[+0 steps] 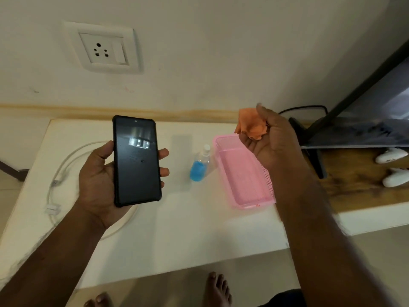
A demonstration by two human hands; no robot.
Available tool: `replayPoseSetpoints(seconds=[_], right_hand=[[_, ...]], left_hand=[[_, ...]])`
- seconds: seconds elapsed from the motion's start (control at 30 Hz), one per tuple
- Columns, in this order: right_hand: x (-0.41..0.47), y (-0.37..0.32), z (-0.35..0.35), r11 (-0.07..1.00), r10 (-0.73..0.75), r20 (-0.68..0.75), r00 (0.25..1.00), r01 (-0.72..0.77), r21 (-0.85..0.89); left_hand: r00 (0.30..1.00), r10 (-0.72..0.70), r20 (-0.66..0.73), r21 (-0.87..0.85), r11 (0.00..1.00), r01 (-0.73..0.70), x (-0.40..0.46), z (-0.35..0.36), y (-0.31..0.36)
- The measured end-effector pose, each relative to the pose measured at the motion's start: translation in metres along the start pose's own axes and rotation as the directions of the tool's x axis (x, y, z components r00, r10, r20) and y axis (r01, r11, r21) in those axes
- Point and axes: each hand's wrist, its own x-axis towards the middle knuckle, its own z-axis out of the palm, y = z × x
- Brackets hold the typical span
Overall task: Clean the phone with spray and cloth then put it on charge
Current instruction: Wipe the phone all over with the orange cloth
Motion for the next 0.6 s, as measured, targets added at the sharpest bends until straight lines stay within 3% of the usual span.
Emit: replayPoseSetpoints(seconds=[0.13, 0.23, 0.37, 0.47, 0.53, 0.6], right_hand=[[-0.027, 0.005, 0.049, 0.985, 0.052, 0.230, 0.972, -0.011, -0.174], [-0.044, 0.021, 0.072, 0.936, 0.055, 0.252, 0.966, 0.038, -0.350], [-0.053, 0.038, 0.091, 0.812, -0.154, 0.172, 0.973, 0.224, -0.539], [-0.058, 0.048, 0.097, 0.612, -0.439, 0.180, 0.880, 0.440, -0.657], [-0.061, 0.064, 0.101, 0.535, -0.490, 0.238, 0.838, 0.505, -0.677], [-0.067, 0.085, 0.107, 0.534, -0.461, 0.297, 0.836, 0.528, -0.660]], left_hand=[[1.000, -0.011, 0.006, -0.025, 1.000, 0.011, -0.002, 0.004, 0.002], [1.000, -0.024, -0.020, -0.028, 0.999, 0.023, -0.004, 0.007, 0.004], [0.997, -0.025, -0.074, 0.044, 0.999, 0.028, -0.007, 0.009, 0.004], [0.996, -0.025, -0.089, 0.055, 0.998, 0.030, -0.008, 0.014, 0.002], [0.995, -0.014, -0.103, 0.062, 0.998, 0.020, -0.008, 0.018, -0.001], [0.994, -0.006, -0.112, 0.086, 0.996, 0.015, -0.006, 0.021, -0.004]])
